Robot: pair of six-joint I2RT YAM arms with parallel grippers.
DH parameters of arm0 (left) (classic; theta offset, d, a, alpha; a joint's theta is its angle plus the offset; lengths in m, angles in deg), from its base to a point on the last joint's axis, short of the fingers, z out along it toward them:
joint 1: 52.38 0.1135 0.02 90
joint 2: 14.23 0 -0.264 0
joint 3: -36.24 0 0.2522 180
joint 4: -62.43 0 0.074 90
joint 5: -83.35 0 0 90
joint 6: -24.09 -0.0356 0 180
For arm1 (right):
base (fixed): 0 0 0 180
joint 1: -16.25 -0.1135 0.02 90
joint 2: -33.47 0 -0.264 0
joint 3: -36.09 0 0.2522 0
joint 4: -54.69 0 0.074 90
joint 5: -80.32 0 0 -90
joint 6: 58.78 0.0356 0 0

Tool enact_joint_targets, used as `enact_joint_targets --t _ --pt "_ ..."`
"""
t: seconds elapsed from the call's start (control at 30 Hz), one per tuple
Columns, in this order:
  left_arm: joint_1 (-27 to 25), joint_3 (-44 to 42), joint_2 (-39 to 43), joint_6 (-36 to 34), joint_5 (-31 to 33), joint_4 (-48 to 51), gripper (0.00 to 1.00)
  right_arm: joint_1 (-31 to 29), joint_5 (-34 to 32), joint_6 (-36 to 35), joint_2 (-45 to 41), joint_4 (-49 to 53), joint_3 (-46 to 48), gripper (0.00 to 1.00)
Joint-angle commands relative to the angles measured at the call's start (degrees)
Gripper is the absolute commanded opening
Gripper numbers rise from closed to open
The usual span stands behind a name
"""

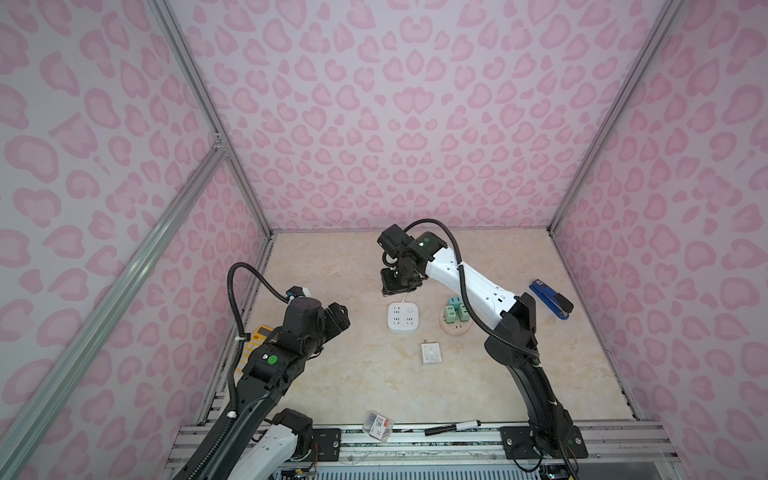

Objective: Insert the plug

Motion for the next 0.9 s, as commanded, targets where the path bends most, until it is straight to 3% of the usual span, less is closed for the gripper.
enact_joint_targets --t 0.0,0.87 --pt "0.1 -0.4 0.7 -1.5 -0.4 -1.9 0.86 1.1 1.6 2.0 2.8 7.0 -0.9 0.0" --pt "0.1 -2.9 4.0 -3.6 0.1 -0.8 0.86 0.8 0.7 7.4 5.4 6.4 0.5 0.0"
